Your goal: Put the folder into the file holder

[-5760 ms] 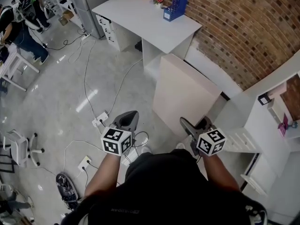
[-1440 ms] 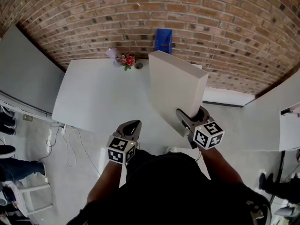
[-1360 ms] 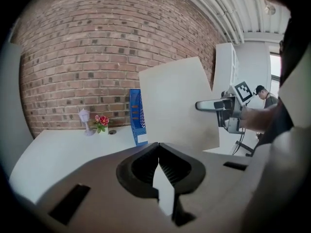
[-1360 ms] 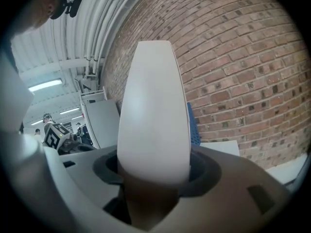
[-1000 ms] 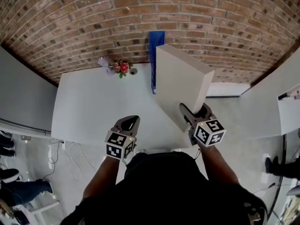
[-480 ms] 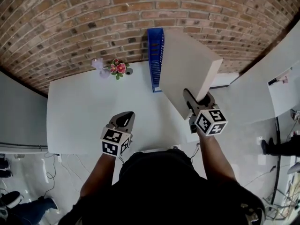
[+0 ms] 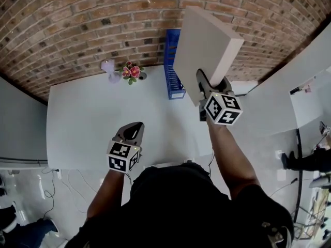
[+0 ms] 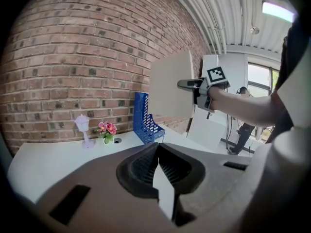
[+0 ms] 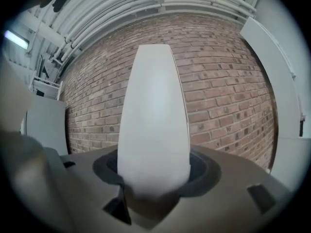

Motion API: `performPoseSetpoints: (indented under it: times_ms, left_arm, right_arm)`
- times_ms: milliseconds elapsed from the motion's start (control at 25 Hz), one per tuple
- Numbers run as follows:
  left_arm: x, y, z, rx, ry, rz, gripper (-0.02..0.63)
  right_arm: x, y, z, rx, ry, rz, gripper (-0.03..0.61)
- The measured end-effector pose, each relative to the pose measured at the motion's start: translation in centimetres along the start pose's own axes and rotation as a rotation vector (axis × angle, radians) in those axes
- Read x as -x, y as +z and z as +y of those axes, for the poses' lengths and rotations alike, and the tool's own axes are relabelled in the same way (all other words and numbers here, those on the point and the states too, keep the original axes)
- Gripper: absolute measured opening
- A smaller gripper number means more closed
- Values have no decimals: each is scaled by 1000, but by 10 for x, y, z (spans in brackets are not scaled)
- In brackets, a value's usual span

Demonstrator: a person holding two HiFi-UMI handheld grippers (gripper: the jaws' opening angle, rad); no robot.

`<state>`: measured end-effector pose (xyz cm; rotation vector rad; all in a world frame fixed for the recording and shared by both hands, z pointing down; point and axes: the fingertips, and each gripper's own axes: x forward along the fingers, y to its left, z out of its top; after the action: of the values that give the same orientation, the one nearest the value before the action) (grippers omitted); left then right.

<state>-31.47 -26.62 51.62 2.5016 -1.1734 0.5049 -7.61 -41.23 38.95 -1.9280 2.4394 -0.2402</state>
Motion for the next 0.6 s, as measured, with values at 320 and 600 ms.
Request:
performPoseSetpoints:
  times_ms: [320,600]
  left_arm:
    - [13,-12,1,31,31,13,5]
    - [28,-18,11,62,82,18,5]
  right_arm:
    - [-58,19,17,62,-79,-91,288]
    - [-91,7,17,50,-134,-107,291]
